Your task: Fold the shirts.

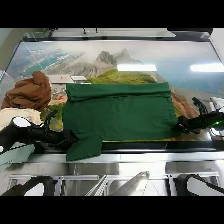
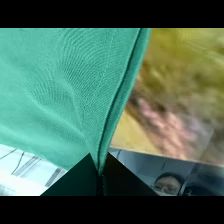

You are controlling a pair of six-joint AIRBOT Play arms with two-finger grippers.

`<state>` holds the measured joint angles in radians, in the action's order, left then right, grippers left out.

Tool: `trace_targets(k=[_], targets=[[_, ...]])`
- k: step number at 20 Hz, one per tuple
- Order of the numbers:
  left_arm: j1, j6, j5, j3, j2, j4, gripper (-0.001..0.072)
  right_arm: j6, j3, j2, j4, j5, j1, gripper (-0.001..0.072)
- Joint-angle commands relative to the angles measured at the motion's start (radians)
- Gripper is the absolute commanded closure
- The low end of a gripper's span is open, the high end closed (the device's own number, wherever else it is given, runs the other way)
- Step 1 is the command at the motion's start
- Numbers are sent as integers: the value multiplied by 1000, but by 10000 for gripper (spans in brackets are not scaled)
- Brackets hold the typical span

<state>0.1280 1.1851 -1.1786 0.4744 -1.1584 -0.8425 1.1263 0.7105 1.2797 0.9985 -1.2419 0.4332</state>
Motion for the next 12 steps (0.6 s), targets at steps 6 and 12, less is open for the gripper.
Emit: trace_targets(k=[6,12], targets=[[3,-41,-21,-12,27,39,689,0,7,-6,12,-15,4,687],[161,-14,-136,139,201,-18,688,25,77,-57,-24,-36,102,688]])
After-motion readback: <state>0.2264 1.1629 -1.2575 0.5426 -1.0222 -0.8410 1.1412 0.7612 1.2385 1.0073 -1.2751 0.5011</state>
